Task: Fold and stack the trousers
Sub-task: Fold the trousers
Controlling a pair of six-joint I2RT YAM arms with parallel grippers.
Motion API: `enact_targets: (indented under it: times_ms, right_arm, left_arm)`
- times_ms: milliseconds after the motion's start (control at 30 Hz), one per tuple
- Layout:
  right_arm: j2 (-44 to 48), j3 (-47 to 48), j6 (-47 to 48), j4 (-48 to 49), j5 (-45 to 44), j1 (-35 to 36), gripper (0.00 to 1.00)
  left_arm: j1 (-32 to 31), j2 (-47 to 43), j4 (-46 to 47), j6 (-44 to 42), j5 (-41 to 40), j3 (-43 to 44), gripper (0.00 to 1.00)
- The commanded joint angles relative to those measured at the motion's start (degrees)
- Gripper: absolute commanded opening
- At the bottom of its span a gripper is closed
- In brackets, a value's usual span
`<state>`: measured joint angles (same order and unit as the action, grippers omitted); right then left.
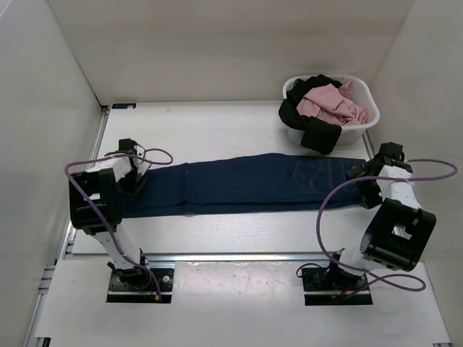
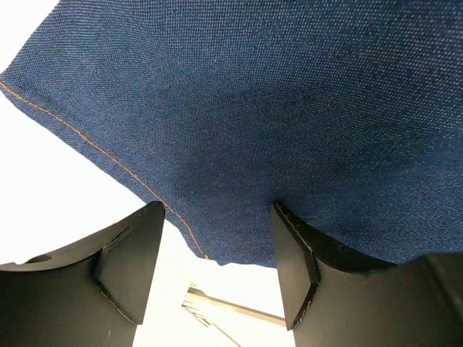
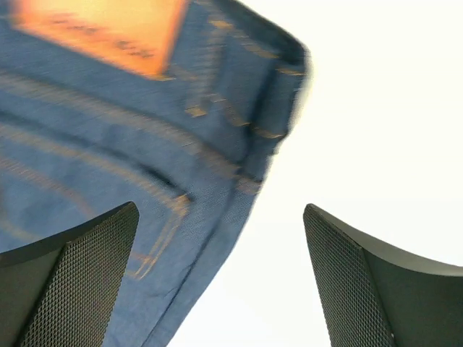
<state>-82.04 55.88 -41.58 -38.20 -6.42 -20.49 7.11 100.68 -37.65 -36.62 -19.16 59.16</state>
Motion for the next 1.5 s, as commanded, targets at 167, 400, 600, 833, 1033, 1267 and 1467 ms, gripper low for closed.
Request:
enact_targets:
  times_ms: [167,400,600,833,1033,1267,1467]
  right_arm:
    - [-15.83,1.07,-1.04,11.29,4.31,-3.24,0.98]
    - [-21.32,1.25,-4.03,15.96,4.31,-4.29,0.27]
    - [-17.90,-0.59,-1.84,14.04,-1.04,-7.19,0.00]
    - [-3.95,3.10,8.52,7.88,-13.15,-2.63,0.00]
    - [10.04,1.96,11.87,4.18,-21.08,6.67,0.00]
    - [14.20,5.02,19.61,4.18,-36.01,46.58,0.00]
    - [-2.83,18.98,14.52,-0.46,-48.69,75.11,0.00]
  left_arm:
    - [-0.26,-1.10,-2.52,4.37,7.82,-1.32,0.72]
    - [-0.26,-2.33,-2.52,4.37,7.20,-3.43,0.72]
    - [-1.31,-2.86,-2.52,4.37,6.68,-3.96,0.72]
    - [-3.07,-2.86,-2.52,4.37,4.13,-4.58,0.72]
    - [-5.79,-5.15,-2.52,5.41,2.99,-5.19,0.72]
    - [-9.05,-4.36,-2.52,6.65,0.27,-6.25,0.72]
    - [-10.19,-2.07,-3.13,9.73,-1.23,-5.02,0.72]
